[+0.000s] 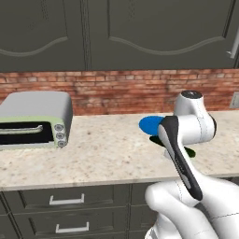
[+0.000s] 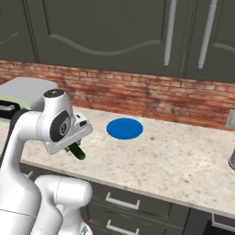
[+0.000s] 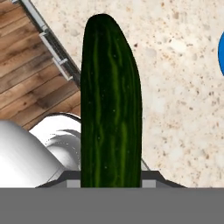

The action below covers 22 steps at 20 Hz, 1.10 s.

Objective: Place the onion and cucumber inside the fridge drawer. Close the drawer after placing the vegetables.

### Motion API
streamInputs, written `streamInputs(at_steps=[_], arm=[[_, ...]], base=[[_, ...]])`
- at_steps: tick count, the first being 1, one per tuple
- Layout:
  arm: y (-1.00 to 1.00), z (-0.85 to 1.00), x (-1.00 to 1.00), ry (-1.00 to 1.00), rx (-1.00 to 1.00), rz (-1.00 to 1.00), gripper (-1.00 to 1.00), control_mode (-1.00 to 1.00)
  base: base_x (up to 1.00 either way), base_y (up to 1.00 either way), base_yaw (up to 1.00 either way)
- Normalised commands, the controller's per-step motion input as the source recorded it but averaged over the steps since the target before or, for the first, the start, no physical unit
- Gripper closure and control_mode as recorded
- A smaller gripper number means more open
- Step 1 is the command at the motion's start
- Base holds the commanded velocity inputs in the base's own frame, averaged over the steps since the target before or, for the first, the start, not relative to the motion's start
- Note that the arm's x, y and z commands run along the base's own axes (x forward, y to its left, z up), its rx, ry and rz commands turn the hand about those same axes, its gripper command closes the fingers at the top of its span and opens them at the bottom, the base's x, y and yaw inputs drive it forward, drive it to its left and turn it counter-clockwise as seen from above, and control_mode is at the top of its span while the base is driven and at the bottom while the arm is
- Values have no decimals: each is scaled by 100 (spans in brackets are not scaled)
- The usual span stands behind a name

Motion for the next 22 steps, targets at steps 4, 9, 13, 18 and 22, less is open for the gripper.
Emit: streamInputs(at_steps=[4,9,13,18,22], arm=[[0,0,-9,1,0,1,100,-100],[0,0,0,0,0,0,100,100],[0,0,0,0,0,0,100,100],[0,0,0,0,0,0,100,100],[0,0,0,0,0,0,100,100]], base=[[0,0,0],[-95,17,28],[-78,84,49],[-49,100,53],[-21,100,51]])
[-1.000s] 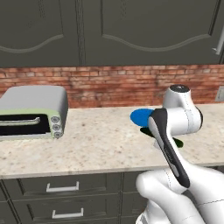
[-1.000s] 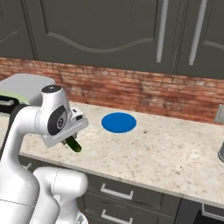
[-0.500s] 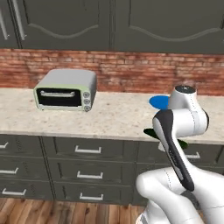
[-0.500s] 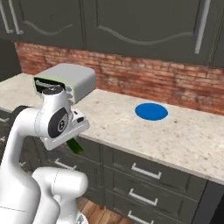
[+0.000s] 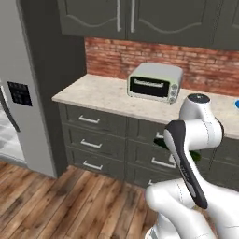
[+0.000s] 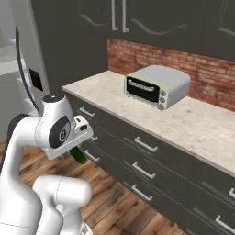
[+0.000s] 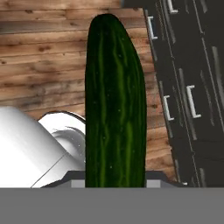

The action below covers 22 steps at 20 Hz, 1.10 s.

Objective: Place the onion and cucumber inside the fridge drawer. Close the drawer after placing the vegetables.

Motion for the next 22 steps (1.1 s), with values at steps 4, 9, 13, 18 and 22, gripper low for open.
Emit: streamInputs(at_steps=[4,9,13,18,22], arm=[[0,0,0,0,0,0,100,100],[0,0,0,0,0,0,100,100],[0,0,0,0,0,0,100,100],[0,0,0,0,0,0,100,100],[0,0,0,0,0,0,100,100]], base=[[9,100,42],[79,100,29],[100,95,27],[99,58,24],[98,53,14]])
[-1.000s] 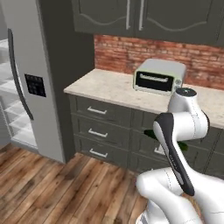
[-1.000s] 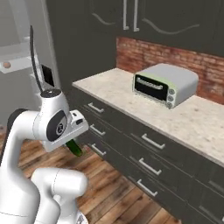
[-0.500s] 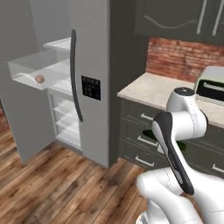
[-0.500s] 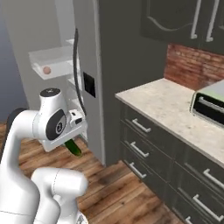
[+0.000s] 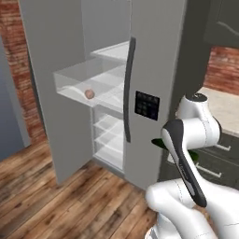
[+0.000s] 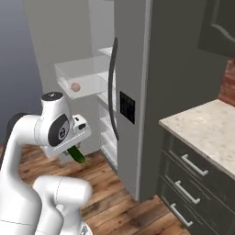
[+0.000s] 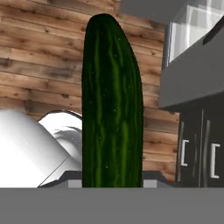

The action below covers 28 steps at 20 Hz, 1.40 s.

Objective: Place the onion and cucumber inside the fridge drawer. Close the drawer after placing the vegetables.

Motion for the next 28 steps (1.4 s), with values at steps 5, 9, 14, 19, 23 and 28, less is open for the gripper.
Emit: streamInputs(at_steps=[5,9,14,19,23,28], arm=[[0,0,0,0,0,0,100,100],[0,0,0,0,0,0,100,100],[0,0,0,0,0,0,100,100],[0,0,0,0,0,0,100,100],[0,0,0,0,0,0,100,100],[0,0,0,0,0,0,100,100]], base=[[100,34,12],[99,0,17],[90,0,17],[67,-13,6],[49,-4,3],[52,0,6]])
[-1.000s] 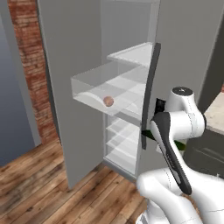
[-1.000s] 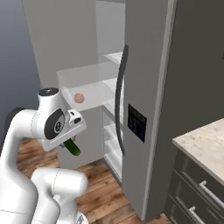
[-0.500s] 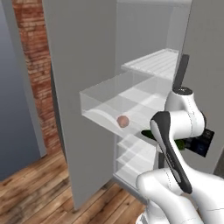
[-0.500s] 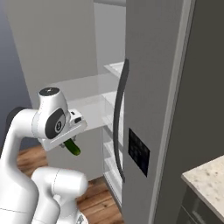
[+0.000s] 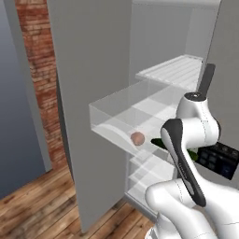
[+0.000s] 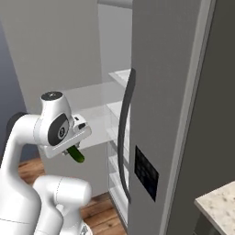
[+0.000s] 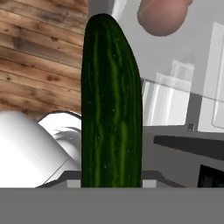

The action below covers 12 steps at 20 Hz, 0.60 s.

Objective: Place the onion and cucumber inside the fridge drawer. Close the drawer after placing the vegetables.

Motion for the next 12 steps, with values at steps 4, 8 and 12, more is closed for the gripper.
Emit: streamInputs(at_steps=[4,8,12], arm=[[0,0,0,0,0,0,100,100],[0,0,0,0,0,0,100,100],[0,0,0,0,0,0,100,100]], base=[[59,0,7],[56,-1,6],[45,-4,4]])
